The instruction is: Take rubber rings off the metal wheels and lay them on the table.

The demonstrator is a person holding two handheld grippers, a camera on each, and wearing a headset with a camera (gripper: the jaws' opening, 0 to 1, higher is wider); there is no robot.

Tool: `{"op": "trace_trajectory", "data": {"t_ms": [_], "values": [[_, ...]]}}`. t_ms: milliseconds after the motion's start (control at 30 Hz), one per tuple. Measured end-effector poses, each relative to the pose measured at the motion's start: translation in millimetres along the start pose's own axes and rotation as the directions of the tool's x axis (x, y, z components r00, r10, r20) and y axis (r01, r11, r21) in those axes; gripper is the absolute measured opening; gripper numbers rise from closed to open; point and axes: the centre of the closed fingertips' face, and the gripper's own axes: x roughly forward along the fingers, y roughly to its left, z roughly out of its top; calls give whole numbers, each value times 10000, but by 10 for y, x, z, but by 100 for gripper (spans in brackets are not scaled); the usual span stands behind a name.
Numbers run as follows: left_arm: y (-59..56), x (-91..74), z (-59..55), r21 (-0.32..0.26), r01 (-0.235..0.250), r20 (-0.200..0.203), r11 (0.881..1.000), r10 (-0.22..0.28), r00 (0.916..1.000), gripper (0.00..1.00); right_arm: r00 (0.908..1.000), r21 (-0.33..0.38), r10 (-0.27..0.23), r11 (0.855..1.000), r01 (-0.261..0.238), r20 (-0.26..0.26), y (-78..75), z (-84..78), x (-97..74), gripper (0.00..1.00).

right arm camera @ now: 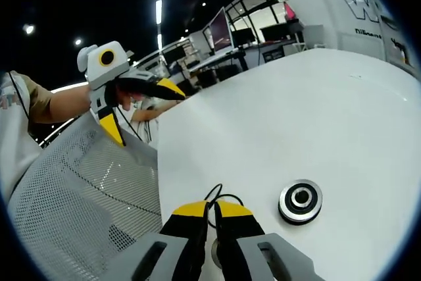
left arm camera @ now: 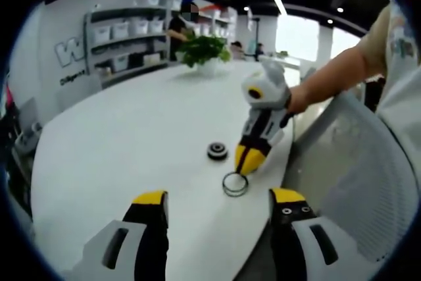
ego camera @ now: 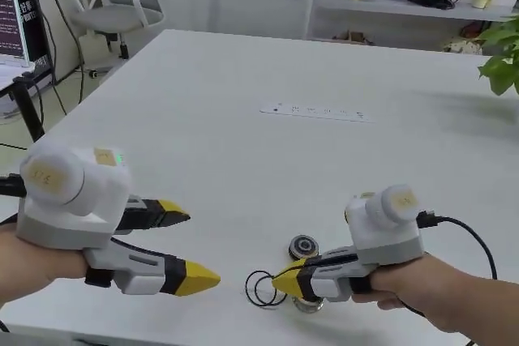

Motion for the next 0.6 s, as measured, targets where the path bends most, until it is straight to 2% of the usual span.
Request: {"op": "trace_trajectory", "data": {"t_ms": [267,400,600], "values": [[2,11,-5,11,32,-69,10000,-32,10000,63,9997,-347,-182,9992,176,-165,-12,-32,-15,11],[2,24,7,1,57,-99,10000,-57,9999,62,9994,-477,-289,9985,281,-168,-24,-29,-28,20],[-4,44,25,43,119,-151,9999,-118,9998,62,9997,-544,-257,9982,255,-36,3,2,-72,23]]}}
